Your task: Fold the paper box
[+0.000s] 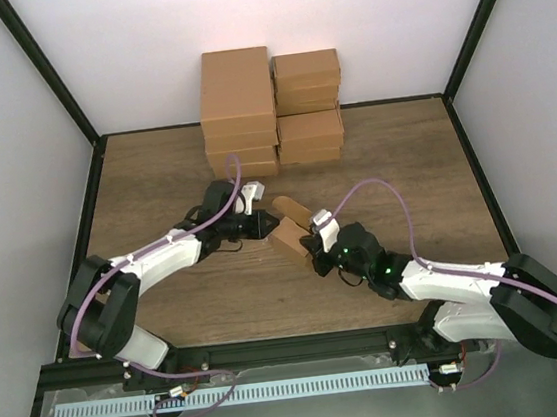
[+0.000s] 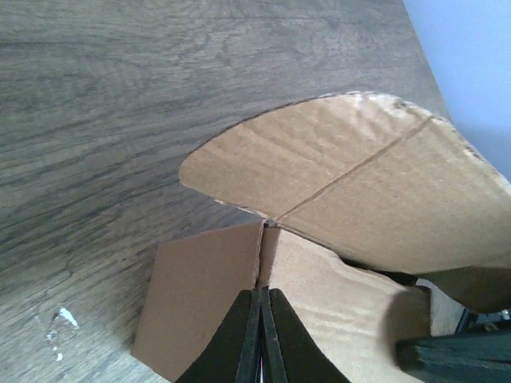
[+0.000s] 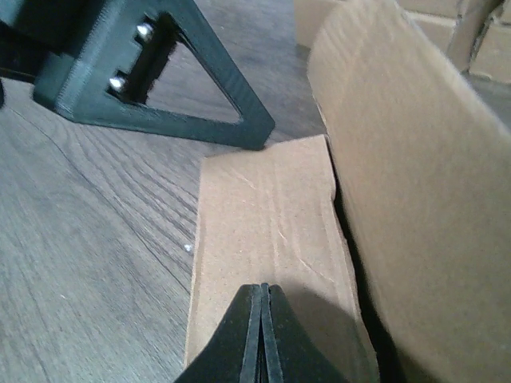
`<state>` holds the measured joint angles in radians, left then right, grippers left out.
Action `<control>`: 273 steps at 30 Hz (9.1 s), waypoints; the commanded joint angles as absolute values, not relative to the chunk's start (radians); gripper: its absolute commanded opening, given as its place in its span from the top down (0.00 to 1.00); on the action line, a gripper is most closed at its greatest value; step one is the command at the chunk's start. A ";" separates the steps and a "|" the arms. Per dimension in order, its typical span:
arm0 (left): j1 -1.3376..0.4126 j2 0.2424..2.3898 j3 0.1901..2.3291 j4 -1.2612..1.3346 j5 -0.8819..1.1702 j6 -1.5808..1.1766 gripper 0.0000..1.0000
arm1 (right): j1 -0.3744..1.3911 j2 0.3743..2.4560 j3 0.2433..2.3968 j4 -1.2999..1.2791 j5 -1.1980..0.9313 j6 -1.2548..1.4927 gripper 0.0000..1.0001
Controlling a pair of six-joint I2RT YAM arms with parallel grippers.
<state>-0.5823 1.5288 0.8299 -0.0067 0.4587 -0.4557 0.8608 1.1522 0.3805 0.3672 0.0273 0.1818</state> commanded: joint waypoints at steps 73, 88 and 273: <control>-0.457 1.589 1.042 0.113 0.543 -0.086 0.00 | 0.836 0.912 0.580 -0.306 -0.060 0.460 0.00; -0.449 1.708 1.113 0.052 0.710 -0.020 0.05 | 0.836 0.862 0.506 -0.236 -0.020 0.468 0.00; -0.699 1.674 1.181 -0.240 0.430 0.049 0.65 | 0.699 1.128 0.578 -0.166 -0.124 0.462 0.35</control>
